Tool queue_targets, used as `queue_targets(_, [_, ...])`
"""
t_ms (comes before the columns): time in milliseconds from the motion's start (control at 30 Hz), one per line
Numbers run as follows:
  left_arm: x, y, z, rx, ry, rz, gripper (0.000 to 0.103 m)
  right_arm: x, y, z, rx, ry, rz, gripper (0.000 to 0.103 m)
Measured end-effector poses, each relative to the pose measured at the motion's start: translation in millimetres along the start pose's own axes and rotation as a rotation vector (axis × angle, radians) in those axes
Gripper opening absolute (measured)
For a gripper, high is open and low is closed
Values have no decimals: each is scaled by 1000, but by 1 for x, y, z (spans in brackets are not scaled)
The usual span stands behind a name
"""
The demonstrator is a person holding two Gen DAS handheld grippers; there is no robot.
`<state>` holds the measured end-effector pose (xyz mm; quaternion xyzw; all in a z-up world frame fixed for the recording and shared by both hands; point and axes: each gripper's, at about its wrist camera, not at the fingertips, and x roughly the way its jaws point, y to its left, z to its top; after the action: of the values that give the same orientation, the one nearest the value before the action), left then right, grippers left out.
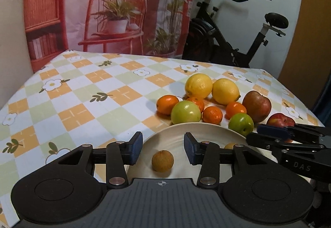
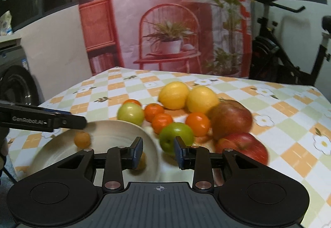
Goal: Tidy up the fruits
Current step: 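Lower both small brown fruits onto the white plate and open both tools, then grasp a green fruit from the pile with the right tool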
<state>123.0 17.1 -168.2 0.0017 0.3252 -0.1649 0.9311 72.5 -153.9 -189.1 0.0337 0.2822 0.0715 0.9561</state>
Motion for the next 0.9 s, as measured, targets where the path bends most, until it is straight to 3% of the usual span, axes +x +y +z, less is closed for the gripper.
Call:
queue_targets(433, [-5, 6, 3, -9, -17, 35, 46, -2, -9, 10, 36, 12, -43, 31])
queue_targets(667, [-9, 5, 4, -19, -45, 41, 46, 17, -2, 36, 9, 112, -102, 31])
queue_targets(900, [-11, 9, 3, -27, -63, 47, 46, 41, -12, 45, 119, 253, -117, 36])
